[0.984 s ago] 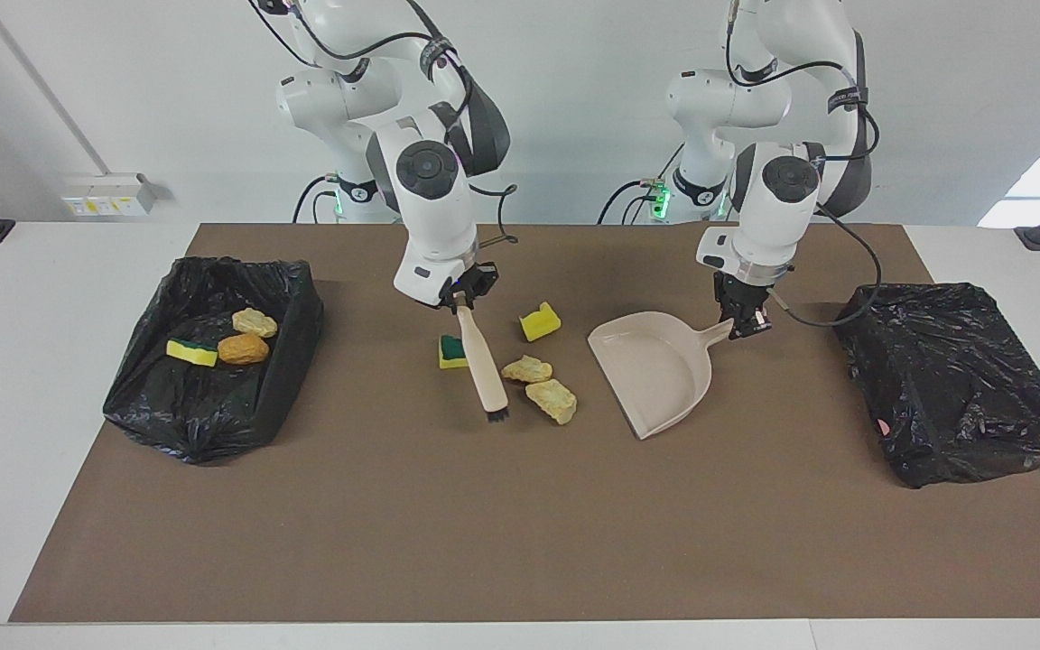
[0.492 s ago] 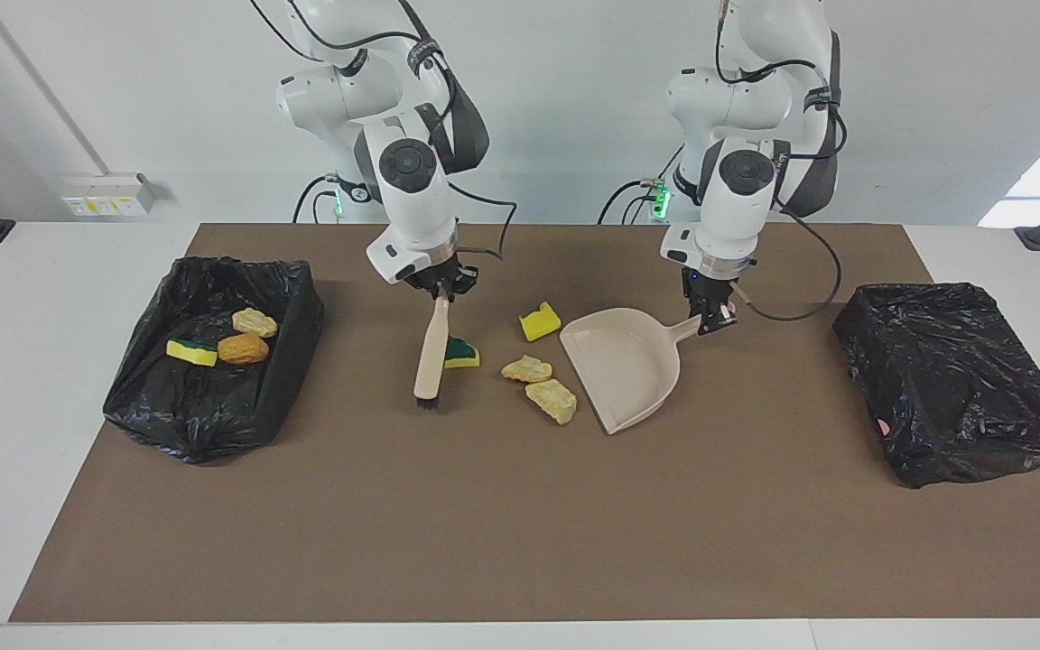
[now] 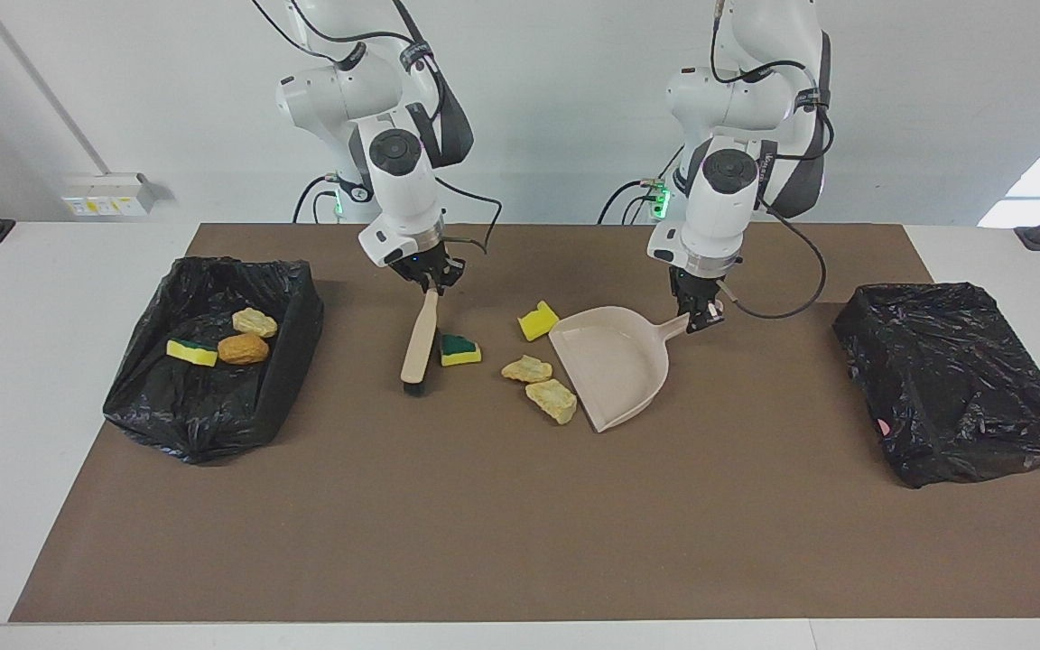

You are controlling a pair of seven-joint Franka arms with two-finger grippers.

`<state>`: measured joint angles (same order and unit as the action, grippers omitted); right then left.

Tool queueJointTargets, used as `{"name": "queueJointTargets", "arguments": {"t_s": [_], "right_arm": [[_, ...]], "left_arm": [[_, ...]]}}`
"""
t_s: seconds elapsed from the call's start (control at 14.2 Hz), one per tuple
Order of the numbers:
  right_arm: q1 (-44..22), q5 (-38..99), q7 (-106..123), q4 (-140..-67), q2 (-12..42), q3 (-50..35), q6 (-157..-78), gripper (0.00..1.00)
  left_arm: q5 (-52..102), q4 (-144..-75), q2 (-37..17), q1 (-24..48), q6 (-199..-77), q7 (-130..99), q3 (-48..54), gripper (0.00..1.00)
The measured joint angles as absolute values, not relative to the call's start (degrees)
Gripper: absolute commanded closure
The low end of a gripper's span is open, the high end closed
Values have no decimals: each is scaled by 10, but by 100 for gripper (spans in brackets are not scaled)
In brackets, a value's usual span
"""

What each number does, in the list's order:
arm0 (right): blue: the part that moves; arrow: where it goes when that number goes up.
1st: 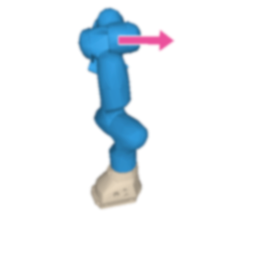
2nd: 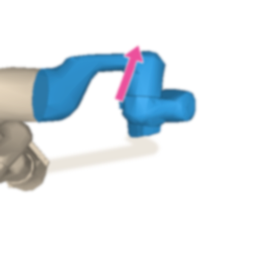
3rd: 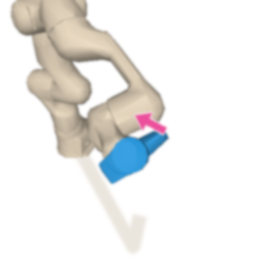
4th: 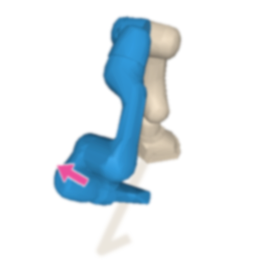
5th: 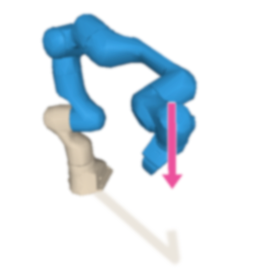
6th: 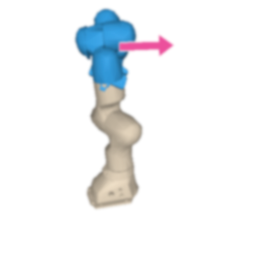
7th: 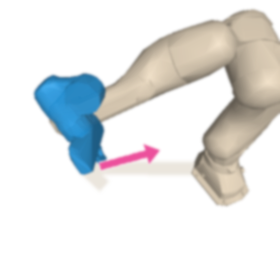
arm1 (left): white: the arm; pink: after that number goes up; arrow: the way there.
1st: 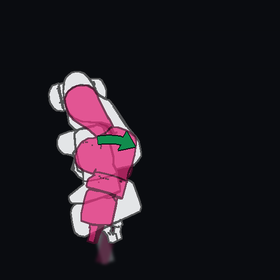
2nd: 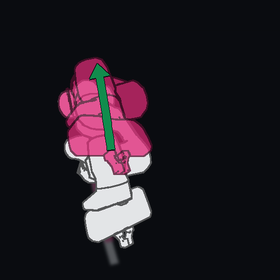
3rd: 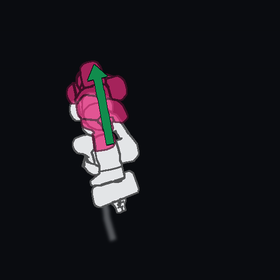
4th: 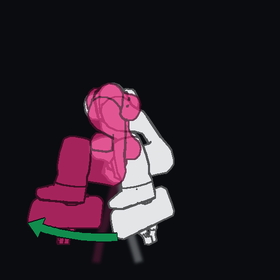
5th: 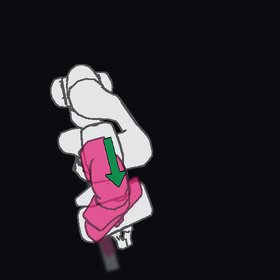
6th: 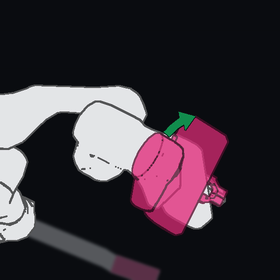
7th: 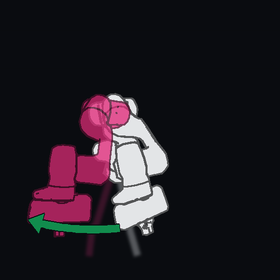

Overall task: Sweep and dump trash in bin
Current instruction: 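Sweep the bread and green sponge into the dustpan with the right gripper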

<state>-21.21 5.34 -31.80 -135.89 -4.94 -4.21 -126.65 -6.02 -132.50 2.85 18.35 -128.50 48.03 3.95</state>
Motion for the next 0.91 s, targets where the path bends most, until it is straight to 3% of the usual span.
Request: {"name": "queueJointTargets", "arguments": {"t_s": [0.28,0.7,0.91], "right_arm": [[-249,55,-338,-1306,4,-43,-1281,100],[-311,55,-339,-1158,121,-46,-1277,100],[-327,96,-256,-1122,144,-66,-1271,100]], "left_arm": [[-60,-1325,28,184,-1285,480,39,100],[-59,-1325,28,184,-1285,479,39,100],[-58,-1325,28,184,-1285,478,38,100]]}}
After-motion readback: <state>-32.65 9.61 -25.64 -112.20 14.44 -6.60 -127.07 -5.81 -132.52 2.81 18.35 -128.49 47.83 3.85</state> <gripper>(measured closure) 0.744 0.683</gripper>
